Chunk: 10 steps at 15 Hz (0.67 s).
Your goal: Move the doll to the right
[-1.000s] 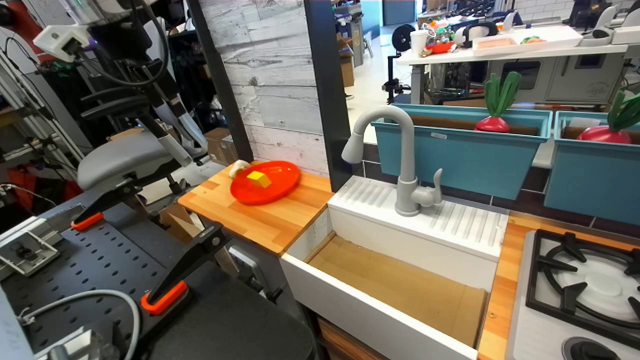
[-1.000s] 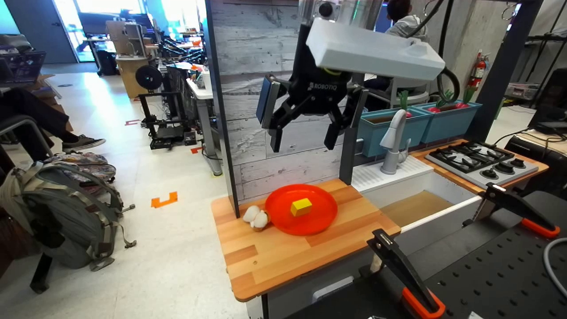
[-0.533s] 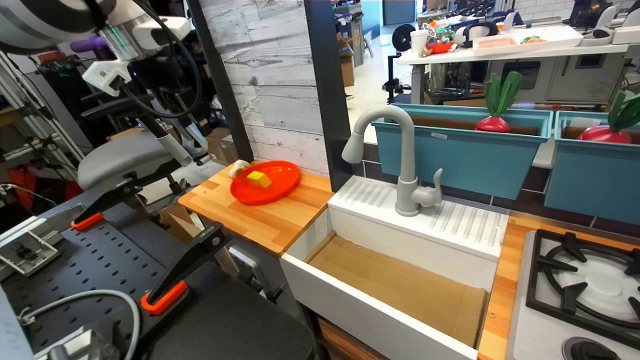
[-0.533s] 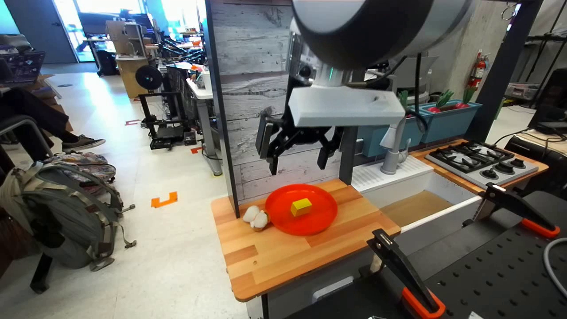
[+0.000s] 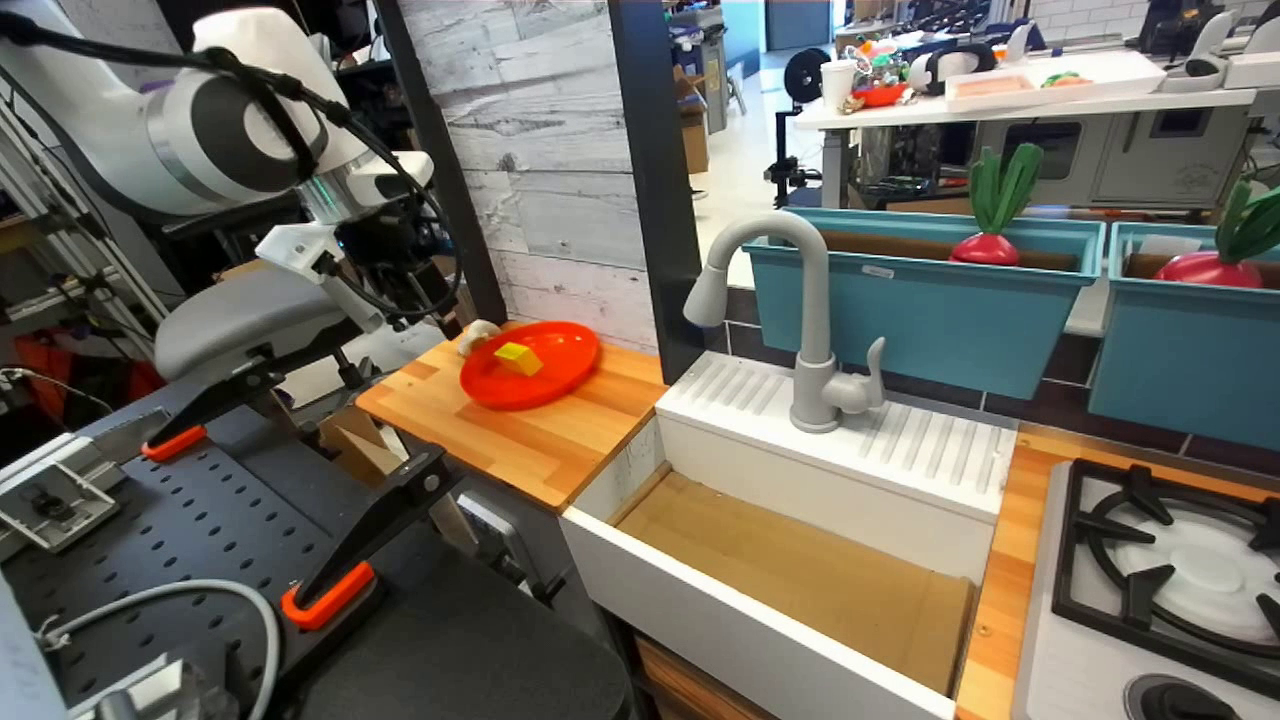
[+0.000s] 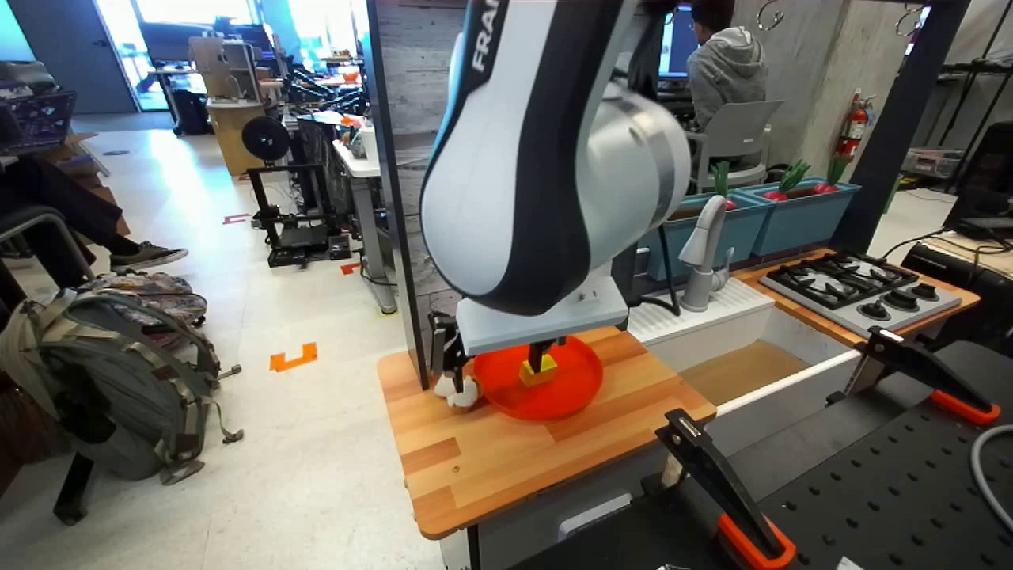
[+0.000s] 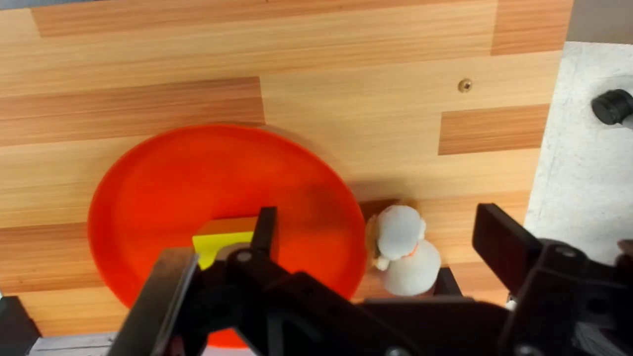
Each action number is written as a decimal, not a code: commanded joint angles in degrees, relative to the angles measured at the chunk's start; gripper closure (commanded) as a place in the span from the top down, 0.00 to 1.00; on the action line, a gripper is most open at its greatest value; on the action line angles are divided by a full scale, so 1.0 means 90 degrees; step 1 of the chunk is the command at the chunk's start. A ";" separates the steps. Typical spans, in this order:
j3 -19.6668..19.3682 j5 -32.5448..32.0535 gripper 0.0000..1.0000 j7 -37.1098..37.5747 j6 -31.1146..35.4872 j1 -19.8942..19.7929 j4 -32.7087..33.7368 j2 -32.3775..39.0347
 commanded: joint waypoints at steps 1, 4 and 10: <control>-0.0094 0.0235 1.00 -0.0057 -0.0366 0.0176 0.1028 0.0761; -0.0131 0.0308 1.00 0.0002 -0.0554 0.0199 0.1614 0.1153; -0.0015 0.0302 1.00 -0.0027 -0.0979 0.0106 0.2369 0.1496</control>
